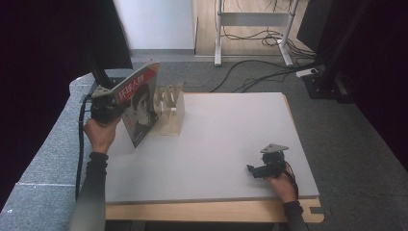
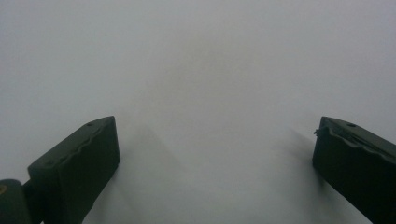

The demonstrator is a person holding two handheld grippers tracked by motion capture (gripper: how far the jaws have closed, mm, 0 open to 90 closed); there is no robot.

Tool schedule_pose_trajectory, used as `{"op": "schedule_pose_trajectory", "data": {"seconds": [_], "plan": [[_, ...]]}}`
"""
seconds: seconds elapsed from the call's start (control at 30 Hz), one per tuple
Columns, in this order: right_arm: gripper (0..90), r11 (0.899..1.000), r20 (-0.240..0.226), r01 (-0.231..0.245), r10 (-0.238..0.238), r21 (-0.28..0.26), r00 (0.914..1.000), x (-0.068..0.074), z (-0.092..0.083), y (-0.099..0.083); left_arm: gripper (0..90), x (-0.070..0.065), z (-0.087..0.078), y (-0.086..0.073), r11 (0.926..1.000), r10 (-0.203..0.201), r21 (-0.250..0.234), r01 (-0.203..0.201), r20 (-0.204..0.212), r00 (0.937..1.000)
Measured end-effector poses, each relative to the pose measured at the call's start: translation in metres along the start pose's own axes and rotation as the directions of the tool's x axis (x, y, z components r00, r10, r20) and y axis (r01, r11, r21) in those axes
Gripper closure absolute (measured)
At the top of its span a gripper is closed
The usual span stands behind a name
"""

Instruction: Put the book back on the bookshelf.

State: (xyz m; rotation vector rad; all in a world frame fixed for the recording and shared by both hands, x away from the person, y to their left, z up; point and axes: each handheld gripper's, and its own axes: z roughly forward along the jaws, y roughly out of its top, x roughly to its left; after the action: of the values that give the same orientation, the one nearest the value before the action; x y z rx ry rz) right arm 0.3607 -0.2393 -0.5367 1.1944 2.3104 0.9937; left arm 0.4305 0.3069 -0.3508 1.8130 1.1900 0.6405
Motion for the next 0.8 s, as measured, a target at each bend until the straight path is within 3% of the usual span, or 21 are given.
{"op": "schedule_pose_trajectory", "data": {"seconds": [0.13, 0.3, 0.6, 0.8], "plan": [[0.0, 1.0, -0.001, 0.001, -0.001, 0.002, 1.0, 0.0, 0.0, 0.0, 86.9, 0.002, 0.008, -0.006, 0.9997, -0.024, -0.008, 0.024, 0.002, 0.9997], [0.0, 1.0, -0.001, 0.001, -0.001, 0.002, 1.0, 0.0, 0.0, 0.0, 84.3, 0.005, 0.007, -0.011, 0.9999, -0.013, -0.004, 0.013, -0.011, 0.9998], [0.0, 1.0, 0.0, 0.005, -0.005, 0.002, 1.0, 0.0, 0.0, 0.0, 50.2, 0.008, 0.01, -0.017, 0.9997, -0.019, -0.013, 0.019, -0.006, 0.9998], [0.0, 1.0, 0.002, 0.006, -0.006, 0.003, 1.0, 0.0, 0.0, 0.001, 28.5, 0.011, 0.01, -0.03, 0.9997, -0.024, -0.012, 0.023, -0.034, 0.9991]]}}
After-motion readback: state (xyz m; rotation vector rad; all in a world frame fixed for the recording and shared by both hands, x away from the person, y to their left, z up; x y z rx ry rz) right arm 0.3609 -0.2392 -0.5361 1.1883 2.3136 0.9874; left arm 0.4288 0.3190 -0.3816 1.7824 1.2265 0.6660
